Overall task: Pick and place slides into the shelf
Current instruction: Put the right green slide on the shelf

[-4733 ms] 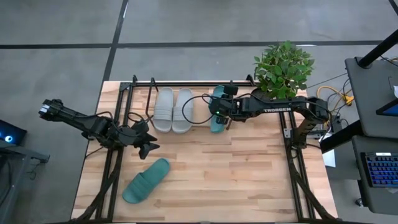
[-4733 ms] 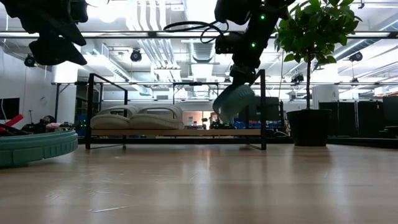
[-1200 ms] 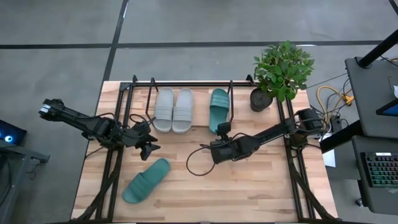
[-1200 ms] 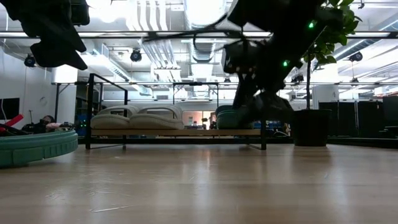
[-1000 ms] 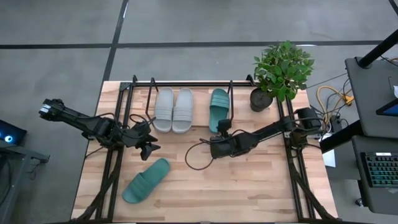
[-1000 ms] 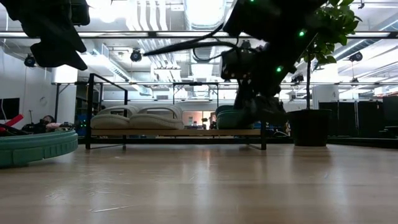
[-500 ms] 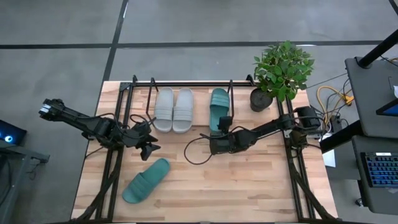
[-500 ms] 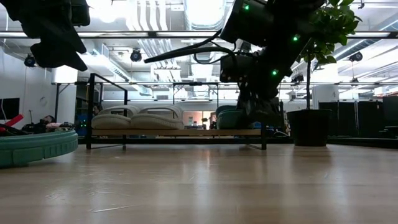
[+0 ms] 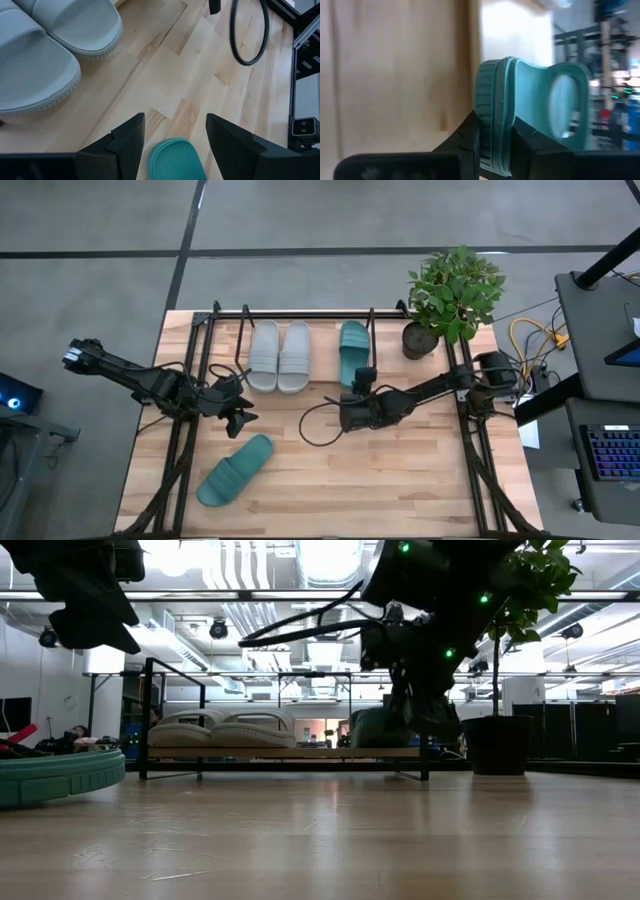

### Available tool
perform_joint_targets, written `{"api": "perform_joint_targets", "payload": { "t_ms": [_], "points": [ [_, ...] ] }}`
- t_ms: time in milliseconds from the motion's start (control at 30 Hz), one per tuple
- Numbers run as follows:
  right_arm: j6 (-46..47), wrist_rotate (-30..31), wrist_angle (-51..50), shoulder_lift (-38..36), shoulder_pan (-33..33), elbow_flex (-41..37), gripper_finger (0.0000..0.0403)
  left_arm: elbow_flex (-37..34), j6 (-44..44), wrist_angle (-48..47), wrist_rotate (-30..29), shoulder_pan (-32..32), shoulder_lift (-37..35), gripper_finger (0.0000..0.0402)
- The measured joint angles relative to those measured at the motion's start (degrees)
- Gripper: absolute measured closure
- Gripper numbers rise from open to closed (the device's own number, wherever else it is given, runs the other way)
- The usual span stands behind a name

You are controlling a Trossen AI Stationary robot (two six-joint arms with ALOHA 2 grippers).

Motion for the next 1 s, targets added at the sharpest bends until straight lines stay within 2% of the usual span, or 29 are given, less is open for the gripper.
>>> {"api": "perform_joint_targets", "payload": {
  "t_ms": [167, 467, 767, 1000],
  "points": [
    [-0.2, 7.6, -0.5, -1.1, 2.0, 0.1, 0.0347, 0.0, 0.0, 0.0, 0.0, 0.0, 0.0, 0.0206],
    [-1.7, 8.1, -1.5, -1.2, 2.0, 0.5, 0.0349, 0.0, 0.0, 0.0, 0.0, 0.0, 0.0, 0.0206],
    [1.0, 4.4, -5.3, -1.2, 2.0, 0.5, 0.0348, 0.0, 0.0, 0.0, 0.1, 0.0, 0.0, 0.0206],
    [2.0, -1.1, -5.5, -1.3, 2.0, 0.5, 0.031, -0.2, 0.0, 0.0, 0.1, -0.1, 0.0, 0.0206]
  ]
}}
